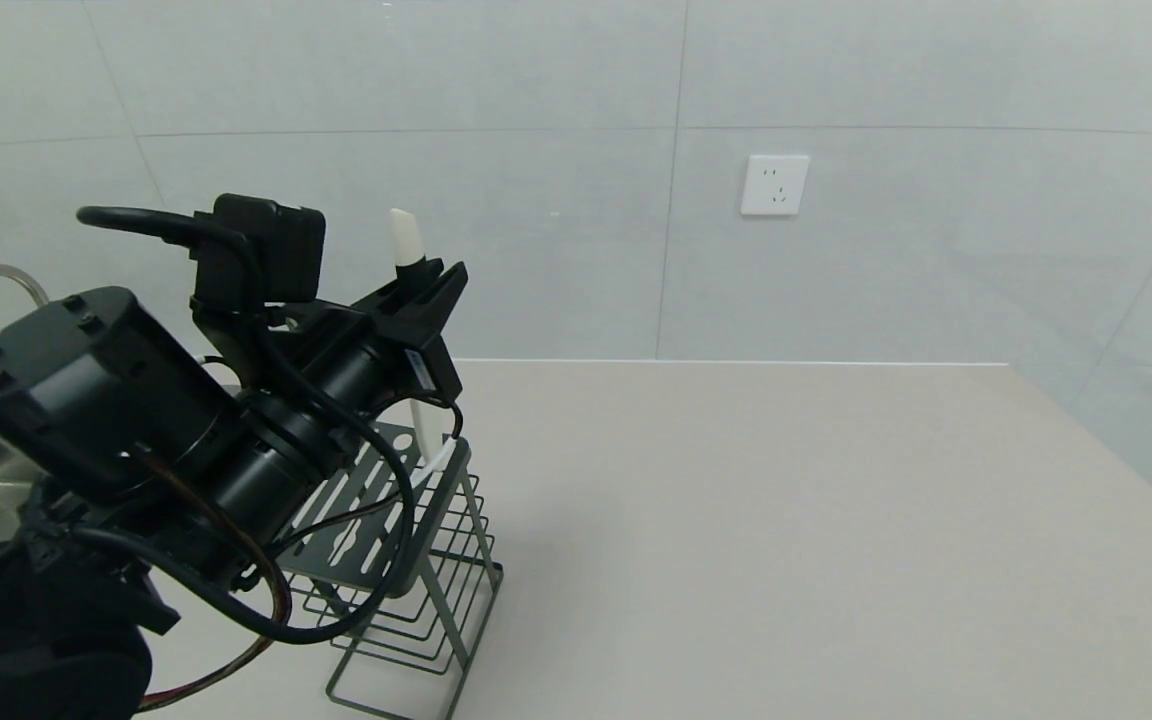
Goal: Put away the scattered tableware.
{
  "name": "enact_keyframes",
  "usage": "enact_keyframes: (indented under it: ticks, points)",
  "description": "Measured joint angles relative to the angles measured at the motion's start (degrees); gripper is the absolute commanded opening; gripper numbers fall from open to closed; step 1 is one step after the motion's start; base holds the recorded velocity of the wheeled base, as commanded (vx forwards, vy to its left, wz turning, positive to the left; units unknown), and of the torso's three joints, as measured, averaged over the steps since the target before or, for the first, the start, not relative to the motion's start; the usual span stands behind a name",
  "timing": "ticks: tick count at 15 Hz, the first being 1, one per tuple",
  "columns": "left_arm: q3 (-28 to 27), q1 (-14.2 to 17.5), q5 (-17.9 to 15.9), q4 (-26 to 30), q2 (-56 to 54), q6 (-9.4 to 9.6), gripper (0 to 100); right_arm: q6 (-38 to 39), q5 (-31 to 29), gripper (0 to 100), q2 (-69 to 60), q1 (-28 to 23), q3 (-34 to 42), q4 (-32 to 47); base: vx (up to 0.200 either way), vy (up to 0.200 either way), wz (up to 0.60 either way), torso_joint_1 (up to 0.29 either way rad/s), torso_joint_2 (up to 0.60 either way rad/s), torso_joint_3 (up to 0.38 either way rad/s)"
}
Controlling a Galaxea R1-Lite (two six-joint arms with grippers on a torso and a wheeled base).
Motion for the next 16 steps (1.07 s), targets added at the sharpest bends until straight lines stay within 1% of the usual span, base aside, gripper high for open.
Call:
enact_keyframes:
  ticks: [8,16]
  points:
    - [0.5,0.52,0.11,0.04,0.35,-0.1,0,-0.05,0.0,0,0.0,0.0,0.0,0.0,0.0,0.0,0.0,0.0,0.0,0.0]
    - [1.35,0.32,0.28,0.12,0.99,-0.18,0,0.0,0.0,0,0.0,0.0,0.0,0.02,0.0,0.0,0.0,0.0,0.0,0.0]
